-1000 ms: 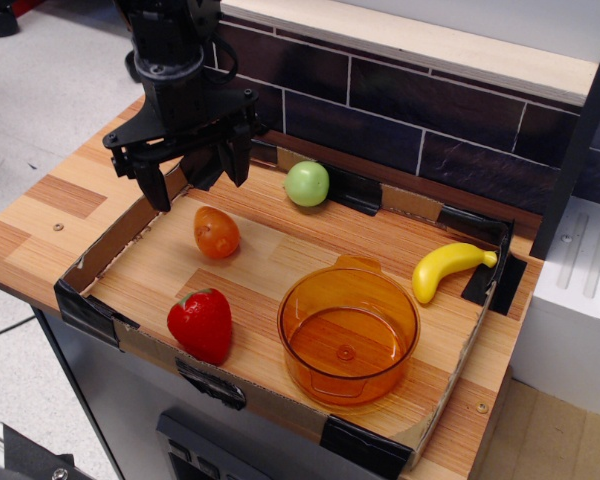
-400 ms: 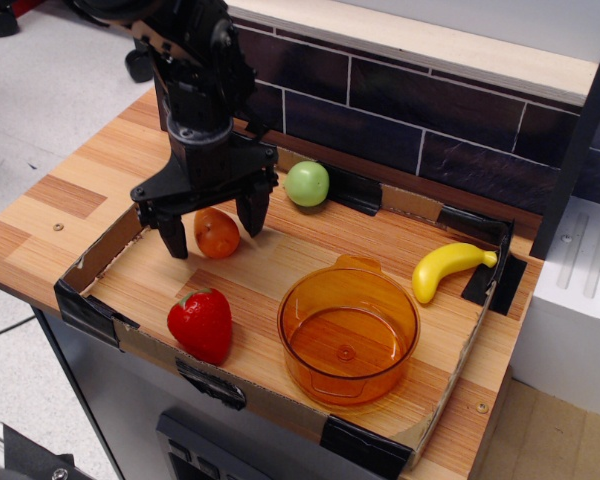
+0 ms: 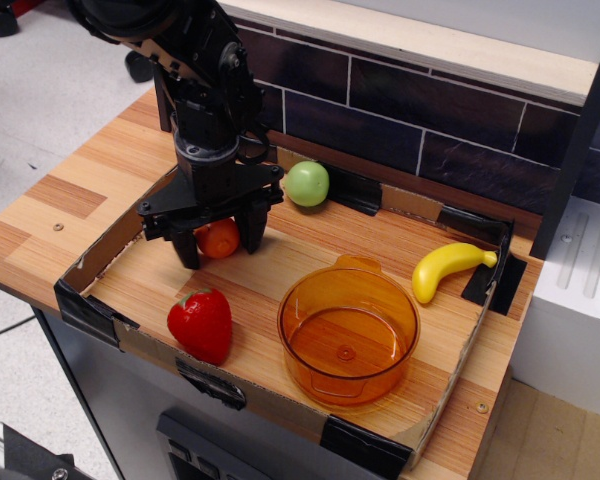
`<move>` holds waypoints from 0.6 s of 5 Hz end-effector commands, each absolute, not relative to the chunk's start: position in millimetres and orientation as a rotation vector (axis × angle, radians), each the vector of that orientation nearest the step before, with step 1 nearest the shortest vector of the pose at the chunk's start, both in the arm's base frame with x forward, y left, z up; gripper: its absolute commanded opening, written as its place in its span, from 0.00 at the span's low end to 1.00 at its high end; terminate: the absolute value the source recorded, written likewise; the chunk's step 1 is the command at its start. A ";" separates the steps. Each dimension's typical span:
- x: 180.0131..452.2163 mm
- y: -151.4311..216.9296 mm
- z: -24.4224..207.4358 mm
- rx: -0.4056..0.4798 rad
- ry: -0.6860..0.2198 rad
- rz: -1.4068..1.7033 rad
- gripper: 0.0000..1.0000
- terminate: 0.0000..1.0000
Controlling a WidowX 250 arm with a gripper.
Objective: Put carrot in pot
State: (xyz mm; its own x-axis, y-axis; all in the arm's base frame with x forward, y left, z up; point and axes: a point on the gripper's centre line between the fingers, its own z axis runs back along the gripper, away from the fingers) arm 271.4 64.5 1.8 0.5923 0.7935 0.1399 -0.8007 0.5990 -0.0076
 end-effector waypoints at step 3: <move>249.0 -6.0 81.1 0.032 -0.239 0.756 0.00 0.00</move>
State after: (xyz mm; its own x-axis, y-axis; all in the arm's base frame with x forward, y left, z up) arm 250.9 -5.5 73.1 0.7199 0.6638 0.2025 -0.6742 0.7382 -0.0228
